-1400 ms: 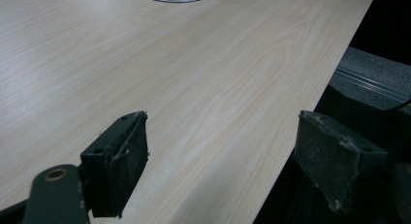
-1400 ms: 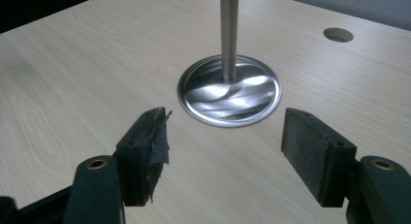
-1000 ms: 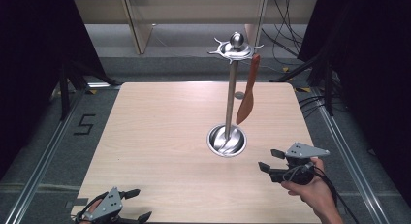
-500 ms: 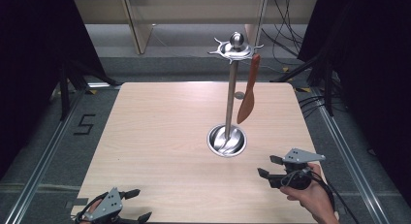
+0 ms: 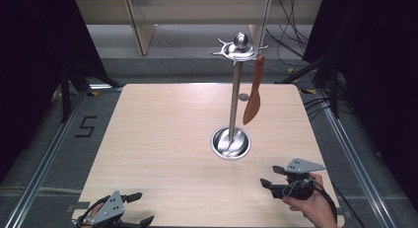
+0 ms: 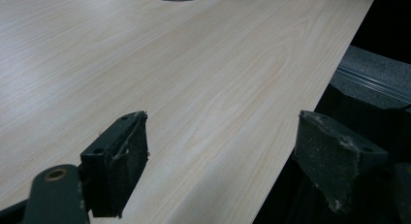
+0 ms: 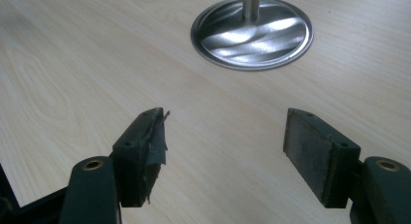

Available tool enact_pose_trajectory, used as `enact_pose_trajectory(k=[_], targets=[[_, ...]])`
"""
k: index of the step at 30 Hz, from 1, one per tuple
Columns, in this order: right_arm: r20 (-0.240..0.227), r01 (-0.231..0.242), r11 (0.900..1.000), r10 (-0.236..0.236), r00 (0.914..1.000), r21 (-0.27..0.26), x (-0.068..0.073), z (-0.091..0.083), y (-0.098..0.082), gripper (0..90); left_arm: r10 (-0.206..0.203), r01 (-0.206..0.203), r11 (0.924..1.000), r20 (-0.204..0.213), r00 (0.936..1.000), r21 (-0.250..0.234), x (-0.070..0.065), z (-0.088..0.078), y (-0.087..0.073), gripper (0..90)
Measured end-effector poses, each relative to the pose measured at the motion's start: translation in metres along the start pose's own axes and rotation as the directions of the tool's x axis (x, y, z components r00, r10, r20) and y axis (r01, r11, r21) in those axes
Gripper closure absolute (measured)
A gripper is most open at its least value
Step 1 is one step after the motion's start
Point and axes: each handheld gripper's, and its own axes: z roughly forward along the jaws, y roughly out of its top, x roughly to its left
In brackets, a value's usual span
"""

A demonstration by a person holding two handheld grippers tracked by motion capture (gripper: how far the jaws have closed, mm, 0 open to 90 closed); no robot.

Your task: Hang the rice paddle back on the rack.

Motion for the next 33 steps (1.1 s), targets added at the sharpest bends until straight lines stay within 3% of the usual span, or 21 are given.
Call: enact_pose_trajectory(k=[1, 3, 6, 7, 11, 13, 14, 17, 18, 20, 21, 22, 23, 25, 26, 27, 28, 29, 31, 32, 33], targets=[[0.008, 0.008, 1.0, -0.008, 0.9999, 0.005, -0.001, 0.0, -0.002, 32.6, 0.035, -0.035, 0.9991, -0.011, 0.9993, 0.025, 0.002, -0.002, 0.0, 19.1], [0.003, -0.032, 0.999, 0.032, 0.9995, 0.021, 0.002, 0.0, -0.006, 32.6, 0.032, -0.032, 0.9993, -0.011, 0.9994, 0.022, 0.002, -0.002, 0.001, 19.1], [0.015, -0.004, 1.0, 0.004, 0.9999, -0.003, -0.001, 0.001, -0.01, 32.4, 0.031, -0.03, 0.9993, -0.012, 0.9995, 0.022, 0.003, -0.002, 0.0, 19.1], [0.018, -0.028, 1.0, 0.027, 0.9995, 0.006, 0.001, 0.0, -0.011, 32.4, 0.012, -0.012, 0.9999, -0.01, 0.9999, 0.007, 0.001, -0.001, 0.0, 19.1], [0.038, -0.043, 0.999, 0.042, 0.9984, 0.016, 0.002, -0.002, -0.016, 32.1, 0.035, -0.034, 0.9992, -0.016, 0.9993, 0.02, 0.003, -0.002, 0.001, 19.1], [0.035, -0.052, 0.999, 0.052, 0.998, 0.011, 0.004, -0.004, -0.019, 32.0, 0.002, -0.001, 0.9998, -0.022, 0.9998, 0.018, 0.001, -0.002, 0.0, 19.1], [0.031, -0.047, 0.999, 0.047, 0.9984, 0.007, 0.004, -0.005, -0.02, 31.9, 0.036, -0.036, 0.9992, -0.017, 0.9992, 0.019, 0.003, -0.002, 0.001, 19.1], [0.03, -0.052, 0.999, 0.052, 0.9982, 0.002, 0.005, -0.005, -0.025, 31.8, 0.035, -0.035, 0.9992, -0.016, 0.9992, 0.02, 0.003, -0.002, 0.001, 19.1], [0.034, -0.05, 0.999, 0.05, 0.9982, 0.009, 0.005, -0.005, -0.026, 31.7, 0.01, -0.009, 0.9998, -0.017, 0.9998, 0.018, 0.001, -0.002, 0.0, 19.1], [0.037, -0.067, 0.998, 0.066, 0.9971, 0.011, 0.007, -0.005, -0.03, 31.4, 0.003, -0.003, 0.9998, -0.021, 0.9998, 0.02, 0.001, -0.002, 0.0, 19.1], [0.047, -0.029, 1.0, 0.029, 0.9985, 0.007, 0.003, -0.004, -0.031, 31.4, 0.018, -0.017, 0.9997, -0.017, 0.9997, 0.017, 0.002, -0.002, 0.0, 19.1], [0.04, -0.061, 0.998, 0.061, 0.9973, 0.008, 0.006, -0.005, -0.033, 31.3, 0.038, -0.038, 0.9991, -0.017, 0.9991, 0.021, 0.003, -0.002, 0.001, 19.1], [0.036, -0.061, 0.998, 0.061, 0.9975, 0.009, 0.006, -0.005, -0.034, 31.2, -0.013, 0.013, 0.9999, -0.018, 0.9998, 0.002, -0.001, -0.001, 0.0, 19.1], [0.035, -0.041, 0.999, 0.041, 0.9985, 0.009, 0.005, -0.006, -0.036, 31.0, -0.012, 0.012, 0.9999, -0.018, 0.9998, 0.002, -0.001, -0.002, 0.0, 19.1], [0.034, -0.066, 0.998, 0.065, 0.9973, 0.01, 0.009, -0.007, -0.037, 30.9, -0.011, 0.011, 0.9999, -0.019, 0.9998, 0.002, -0.001, -0.002, 0.0, 19.1], [0.036, -0.037, 0.999, 0.036, 0.9987, 0.014, 0.007, -0.008, -0.037, 30.9, -0.012, 0.012, 0.9999, -0.019, 0.9997, 0.002, -0.001, -0.002, 0.0, 19.1], [0.035, -0.038, 0.999, 0.038, 0.9987, 0.008, 0.007, -0.008, -0.038, 30.9, -0.014, 0.014, 0.9999, -0.018, 0.9997, 0.002, -0.001, -0.002, 0.0, 19.1], [0.037, -0.06, 0.998, 0.06, 0.9975, 0.01, 0.011, -0.008, -0.039, 30.8, 0.001, -0.001, 1.0, -0.016, 0.9999, 0.001, 0.0, -0.002, 0.0, 19.1], [0.041, -0.031, 0.999, 0.031, 0.9987, 0.018, 0.009, -0.009, -0.039, 30.7, 0.053, -0.052, 0.9984, -0.021, 0.9984, 0.022, 0.004, -0.003, 0.001, 19.1], [0.039, -0.063, 0.998, 0.063, 0.9973, 0.013, 0.013, -0.009, -0.041, 30.7, -0.004, 0.004, 0.9998, -0.023, 0.9997, 0.018, 0.0, -0.003, 0.0, 19.1], [0.041, -0.066, 0.998, 0.065, 0.9971, 0.025, 0.013, -0.01, -0.041, 30.7, -0.006, 0.006, 0.9998, -0.021, 0.9998, 0.017, 0.0, -0.003, 0.0, 19.1]])
